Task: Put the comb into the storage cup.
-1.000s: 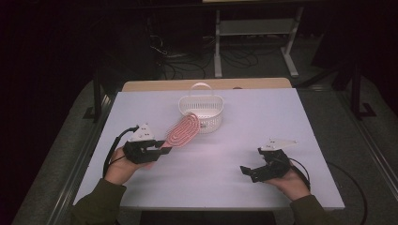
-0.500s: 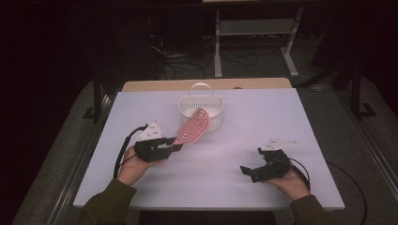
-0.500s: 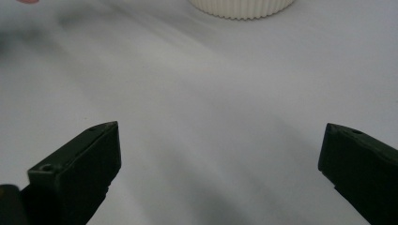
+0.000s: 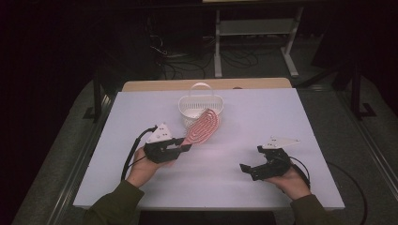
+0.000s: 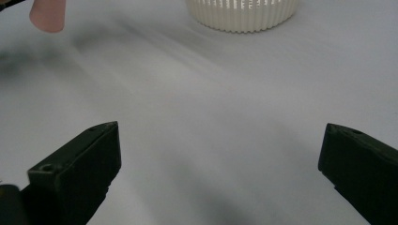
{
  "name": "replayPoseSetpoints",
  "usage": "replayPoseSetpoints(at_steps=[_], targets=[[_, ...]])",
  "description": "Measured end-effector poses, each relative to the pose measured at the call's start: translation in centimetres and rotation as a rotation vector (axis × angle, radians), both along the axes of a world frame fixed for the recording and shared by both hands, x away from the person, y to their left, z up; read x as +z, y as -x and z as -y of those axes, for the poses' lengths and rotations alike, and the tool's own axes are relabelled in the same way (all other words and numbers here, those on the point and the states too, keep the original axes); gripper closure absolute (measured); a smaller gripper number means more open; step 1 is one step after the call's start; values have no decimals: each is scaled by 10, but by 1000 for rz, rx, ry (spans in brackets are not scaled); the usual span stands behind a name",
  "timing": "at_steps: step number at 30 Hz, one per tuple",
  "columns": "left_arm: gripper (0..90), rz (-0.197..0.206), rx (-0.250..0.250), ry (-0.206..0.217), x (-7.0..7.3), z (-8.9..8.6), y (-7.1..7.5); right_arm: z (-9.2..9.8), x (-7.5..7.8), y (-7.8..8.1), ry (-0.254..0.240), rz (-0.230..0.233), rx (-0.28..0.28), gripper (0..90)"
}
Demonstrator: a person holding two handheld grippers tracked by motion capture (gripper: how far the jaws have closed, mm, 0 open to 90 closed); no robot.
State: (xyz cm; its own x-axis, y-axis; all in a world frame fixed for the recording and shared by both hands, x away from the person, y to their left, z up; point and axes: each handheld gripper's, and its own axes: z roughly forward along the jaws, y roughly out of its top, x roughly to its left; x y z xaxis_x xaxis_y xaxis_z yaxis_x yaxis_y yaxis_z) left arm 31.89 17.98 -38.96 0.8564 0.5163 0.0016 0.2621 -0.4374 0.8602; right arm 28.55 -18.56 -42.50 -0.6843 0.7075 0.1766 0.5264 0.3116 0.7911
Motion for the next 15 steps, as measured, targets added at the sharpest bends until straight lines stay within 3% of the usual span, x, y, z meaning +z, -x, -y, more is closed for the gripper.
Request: replayPoseSetpoints(at_steps=[10,15], targets=[[703,7,16,37,-7,4,-1,-1,5,-3,-37,13,15,0],[702,10,18,32,-10,4,0,-4,11,-7,-54,17,39,0]])
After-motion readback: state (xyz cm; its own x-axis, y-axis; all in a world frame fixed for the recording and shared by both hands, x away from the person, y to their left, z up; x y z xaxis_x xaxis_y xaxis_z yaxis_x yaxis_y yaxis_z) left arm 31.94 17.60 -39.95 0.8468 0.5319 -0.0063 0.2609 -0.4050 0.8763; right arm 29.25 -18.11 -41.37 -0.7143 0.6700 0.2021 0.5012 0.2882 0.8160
